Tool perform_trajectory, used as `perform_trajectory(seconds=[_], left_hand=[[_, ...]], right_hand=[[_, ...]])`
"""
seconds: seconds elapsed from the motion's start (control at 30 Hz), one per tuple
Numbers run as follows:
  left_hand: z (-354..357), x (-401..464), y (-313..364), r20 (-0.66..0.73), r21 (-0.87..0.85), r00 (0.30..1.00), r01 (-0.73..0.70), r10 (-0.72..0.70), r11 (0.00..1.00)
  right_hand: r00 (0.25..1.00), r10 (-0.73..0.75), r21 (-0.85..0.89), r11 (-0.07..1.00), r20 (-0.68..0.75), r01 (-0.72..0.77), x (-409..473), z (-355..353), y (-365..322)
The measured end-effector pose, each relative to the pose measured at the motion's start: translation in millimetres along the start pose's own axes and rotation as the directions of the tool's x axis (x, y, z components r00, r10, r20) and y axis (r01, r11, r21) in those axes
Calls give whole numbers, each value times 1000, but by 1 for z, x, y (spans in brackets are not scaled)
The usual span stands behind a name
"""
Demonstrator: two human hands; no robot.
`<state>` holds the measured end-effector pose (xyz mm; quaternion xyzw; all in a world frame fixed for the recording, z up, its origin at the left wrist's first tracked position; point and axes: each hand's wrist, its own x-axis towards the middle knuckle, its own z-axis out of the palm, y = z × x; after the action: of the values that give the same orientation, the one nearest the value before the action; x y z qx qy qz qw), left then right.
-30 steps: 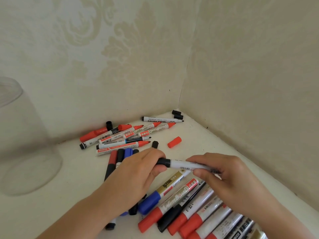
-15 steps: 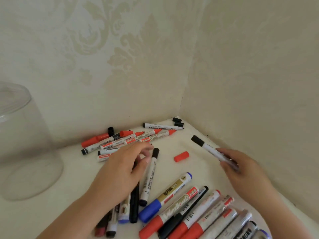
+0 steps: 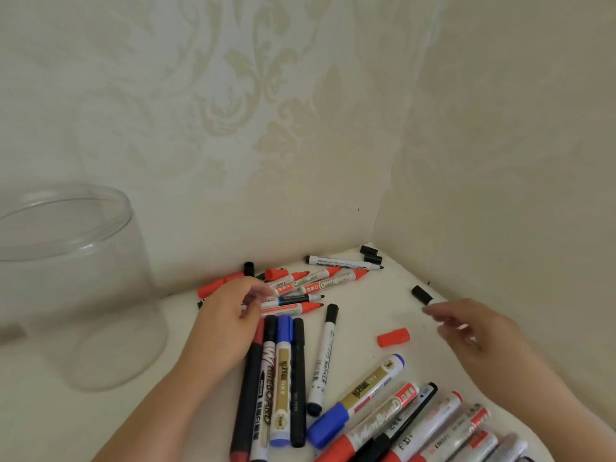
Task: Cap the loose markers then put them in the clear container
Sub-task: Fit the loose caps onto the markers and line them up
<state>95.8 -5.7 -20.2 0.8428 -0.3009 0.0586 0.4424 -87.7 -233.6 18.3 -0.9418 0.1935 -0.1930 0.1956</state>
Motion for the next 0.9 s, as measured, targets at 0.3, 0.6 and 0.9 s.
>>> perform_trajectory(seconds=[0.3, 0.6, 0.9], left_hand=[[-5, -1, -15, 97, 214, 994, -74, 54, 974], [0, 0, -9, 167, 456, 971, -229, 170, 860], [0, -1, -6, 123, 422, 987, -145, 102, 895]], right_hand=[[965, -145, -307, 928, 220, 210, 19, 49, -10], [992, -91, -49, 995, -93, 86, 10, 38, -10], [943, 175, 519, 855, -284, -2, 17, -10, -27]])
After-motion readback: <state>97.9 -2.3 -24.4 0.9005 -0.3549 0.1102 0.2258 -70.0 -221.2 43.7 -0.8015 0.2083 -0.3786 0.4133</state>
